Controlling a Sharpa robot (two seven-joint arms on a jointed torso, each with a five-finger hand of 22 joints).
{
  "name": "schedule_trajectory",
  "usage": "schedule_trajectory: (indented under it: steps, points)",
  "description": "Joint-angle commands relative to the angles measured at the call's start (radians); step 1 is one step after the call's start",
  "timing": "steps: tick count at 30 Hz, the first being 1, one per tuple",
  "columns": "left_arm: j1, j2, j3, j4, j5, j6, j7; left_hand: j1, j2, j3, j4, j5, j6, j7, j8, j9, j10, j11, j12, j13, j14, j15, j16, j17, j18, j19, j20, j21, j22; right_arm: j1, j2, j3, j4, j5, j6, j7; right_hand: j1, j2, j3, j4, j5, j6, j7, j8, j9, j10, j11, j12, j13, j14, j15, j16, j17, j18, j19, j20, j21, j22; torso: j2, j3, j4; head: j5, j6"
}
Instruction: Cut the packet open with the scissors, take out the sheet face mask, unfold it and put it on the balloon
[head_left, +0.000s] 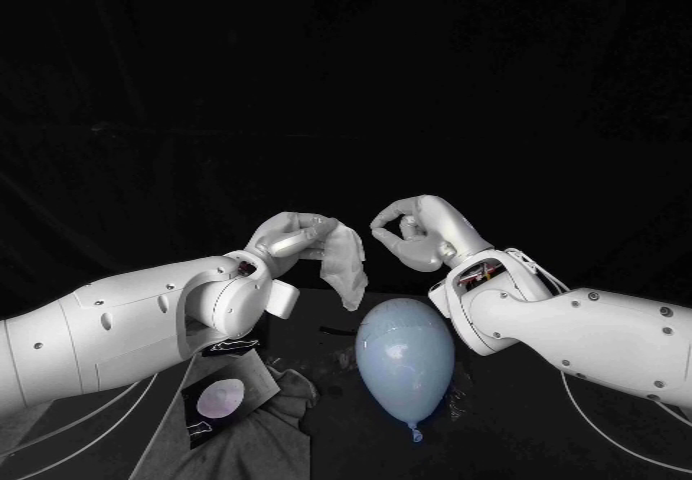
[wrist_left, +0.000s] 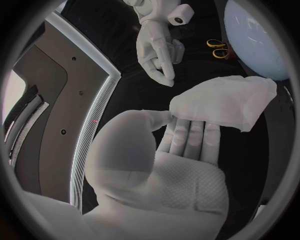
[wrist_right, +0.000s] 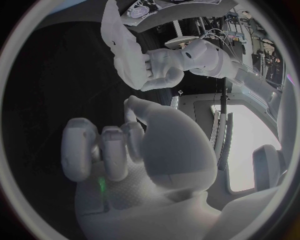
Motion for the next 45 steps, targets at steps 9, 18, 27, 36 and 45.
schedule_trajectory:
  steps: [9,18,27,36,45]
  points:
    - [0.001,-0.001,0.002,0.004,0.034,0.075,0.012,-0.027,0.014,0.055,-0.015,0.001,-0.049,0.009,0.049,0.034,-0.02,0.012,-0.001,0.0,-0.011,0.011,-0.012,0.002,0.017,-0.003,0.008,-0.001,-0.002,0.001,-0.005,0.0,-0.025,0.18,0.038,0.099,-0.085,-0.045,-0.044,0.073,0.0,-0.102,0.041,-0.047,0.02,-0.223,0.032,-0.464,-0.214,0.091,0.023,-0.011,0.221,0.022,-0.069,0.016,-0.183,0.157,0.0,-0.0005,0.0005,-0.002,0.004]
    - [0.001,-0.006,0.002,0.006,0.061,0.148,0.015,-0.021,0.039,0.01,0.025,0.001,-0.097,0.003,0.08,0.084,-0.087,0.016,-0.003,-0.002,0.024,0.005,0.003,0.018,0.018,0.036,-0.004,0.014,0.0,0.002,-0.015,-0.001,-0.048,0.389,0.189,0.136,-0.112,-0.095,-0.118,0.19,0.01,-0.134,0.088,-0.126,-0.009,-0.391,0.085,-1.092,-0.73,0.009,0.068,-0.109,0.005,0.063,-0.179,0.06,-0.426,0.083,0.0,0.0001,0.0,-0.003,0.004]
    - [0.001,-0.012,0.002,0.006,0.088,0.22,0.01,0.008,0.063,0.002,0.058,0.0,-0.167,0.03,0.161,0.175,-0.215,0.044,-0.002,-0.001,0.012,0.022,-0.007,0.029,0.016,-0.006,0.015,-0.017,-0.005,0.0,-0.018,-0.005,-0.08,0.575,0.287,0.145,-0.096,-0.083,-0.171,0.221,0.004,-0.125,0.093,-0.149,-0.016,-0.358,0.093,-1.171,-0.837,0.003,0.073,-0.114,-0.009,0.068,-0.184,0.069,-0.455,0.075,0.0,0.0001,-0.0009,-0.006,0.005]
    - [0.001,-0.018,0.002,0.003,0.121,0.258,0.014,-0.01,0.061,0.087,0.093,0.0,-0.253,0.04,0.31,0.31,-0.234,0.054,-0.001,-0.001,-0.038,0.038,-0.031,0.034,0.016,-0.099,0.053,-0.036,-0.002,-0.001,-0.015,-0.01,-0.109,0.791,0.434,0.151,-0.142,-0.064,-0.26,0.236,0.004,-0.113,0.096,-0.167,-0.02,-0.343,0.098,-1.21,-0.903,0.002,0.079,-0.108,-0.006,0.067,-0.183,0.073,-0.458,0.078,0.0,-0.0003,0.0005,-0.011,0.004]
    - [0.001,-0.025,0.002,0.004,0.128,0.275,0.004,-0.057,0.049,0.162,0.095,0.0,-0.286,0.05,0.385,0.377,-0.263,0.063,-0.005,-0.002,-0.058,0.044,-0.029,0.05,0.017,-0.076,0.044,-0.012,0.006,-0.004,-0.014,-0.013,-0.129,0.949,0.587,0.191,-0.141,-0.016,-0.454,0.239,-0.005,-0.138,0.065,-0.16,-0.013,-0.269,0.068,-0.495,-0.339,0.031,0.059,-0.049,0.09,0.05,-0.148,0.053,-0.352,0.128,0.0,-0.0004,0.0003,-0.016,0.004]
